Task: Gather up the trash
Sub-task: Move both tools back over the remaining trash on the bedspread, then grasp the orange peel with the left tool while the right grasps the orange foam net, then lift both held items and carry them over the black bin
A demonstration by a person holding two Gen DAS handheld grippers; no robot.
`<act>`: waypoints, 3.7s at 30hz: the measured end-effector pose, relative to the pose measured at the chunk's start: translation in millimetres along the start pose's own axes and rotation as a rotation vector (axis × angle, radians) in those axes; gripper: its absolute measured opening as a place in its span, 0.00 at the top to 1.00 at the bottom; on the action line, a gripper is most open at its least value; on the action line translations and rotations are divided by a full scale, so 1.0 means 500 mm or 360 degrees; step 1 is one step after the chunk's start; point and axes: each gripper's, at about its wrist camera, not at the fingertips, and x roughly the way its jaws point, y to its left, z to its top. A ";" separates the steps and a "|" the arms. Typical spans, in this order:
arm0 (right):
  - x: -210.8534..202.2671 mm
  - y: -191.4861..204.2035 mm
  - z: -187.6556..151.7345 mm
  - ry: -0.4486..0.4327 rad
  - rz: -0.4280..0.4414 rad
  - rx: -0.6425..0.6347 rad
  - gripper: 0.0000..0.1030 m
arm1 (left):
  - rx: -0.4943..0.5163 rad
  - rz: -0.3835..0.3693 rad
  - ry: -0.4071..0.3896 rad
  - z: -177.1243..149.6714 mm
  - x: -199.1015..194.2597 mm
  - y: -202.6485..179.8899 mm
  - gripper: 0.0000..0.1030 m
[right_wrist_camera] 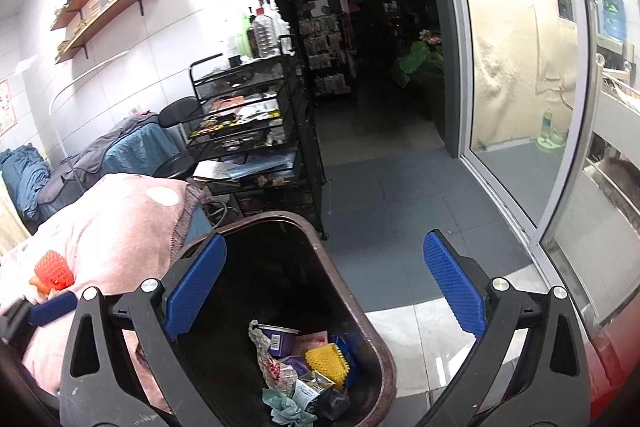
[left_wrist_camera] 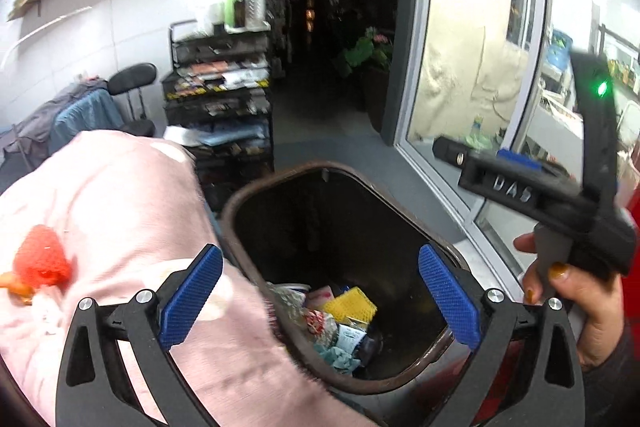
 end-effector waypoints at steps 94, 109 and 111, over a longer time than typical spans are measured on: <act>0.083 0.622 -0.071 0.0530 0.1054 -0.0679 0.89 | -0.0679 0.0546 -0.0017 -0.131 -0.212 0.561 0.86; 0.022 0.486 -0.060 0.0449 0.0993 -0.0524 0.89 | -0.0600 0.0391 -0.0167 -0.115 -0.236 0.423 0.86; 0.018 0.464 -0.059 0.0440 0.0972 -0.0499 0.89 | -0.0579 0.0363 -0.0174 -0.111 -0.232 0.403 0.86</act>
